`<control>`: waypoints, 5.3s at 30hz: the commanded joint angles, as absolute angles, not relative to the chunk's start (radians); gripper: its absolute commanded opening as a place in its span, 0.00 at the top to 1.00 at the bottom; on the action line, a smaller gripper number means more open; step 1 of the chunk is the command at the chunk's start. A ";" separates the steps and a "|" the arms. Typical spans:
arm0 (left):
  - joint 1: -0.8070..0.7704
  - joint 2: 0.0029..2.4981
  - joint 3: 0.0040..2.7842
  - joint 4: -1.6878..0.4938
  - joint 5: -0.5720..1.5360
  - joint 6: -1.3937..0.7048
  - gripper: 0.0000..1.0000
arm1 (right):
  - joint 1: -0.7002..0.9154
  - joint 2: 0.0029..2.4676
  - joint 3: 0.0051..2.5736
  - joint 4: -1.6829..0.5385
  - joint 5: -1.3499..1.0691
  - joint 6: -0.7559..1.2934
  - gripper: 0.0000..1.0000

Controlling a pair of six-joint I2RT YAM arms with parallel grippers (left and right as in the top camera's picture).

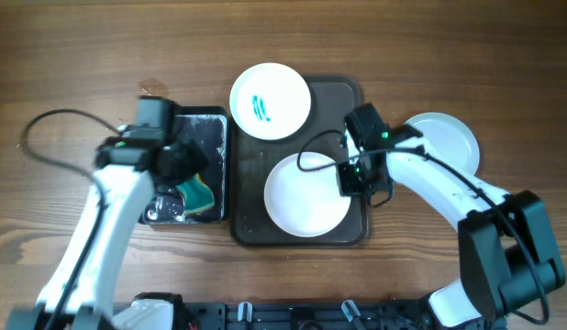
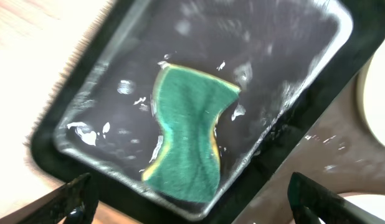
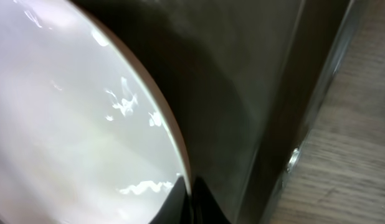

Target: Clean dirty plates on tray and stack at the side

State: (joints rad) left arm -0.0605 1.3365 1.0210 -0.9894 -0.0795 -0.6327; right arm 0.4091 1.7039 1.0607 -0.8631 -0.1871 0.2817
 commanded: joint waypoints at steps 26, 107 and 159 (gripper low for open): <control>0.418 0.943 1.049 -1.113 0.082 -0.628 0.00 | 0.930 2.099 1.888 -0.742 0.521 0.261 0.96; 0.418 0.943 1.049 -1.113 0.082 -0.628 0.00 | 0.477 1.943 1.888 -0.876 -0.492 0.468 0.96; 0.418 0.943 1.049 -1.113 0.082 -0.628 0.00 | 0.373 1.683 1.418 -0.815 -0.100 0.153 0.41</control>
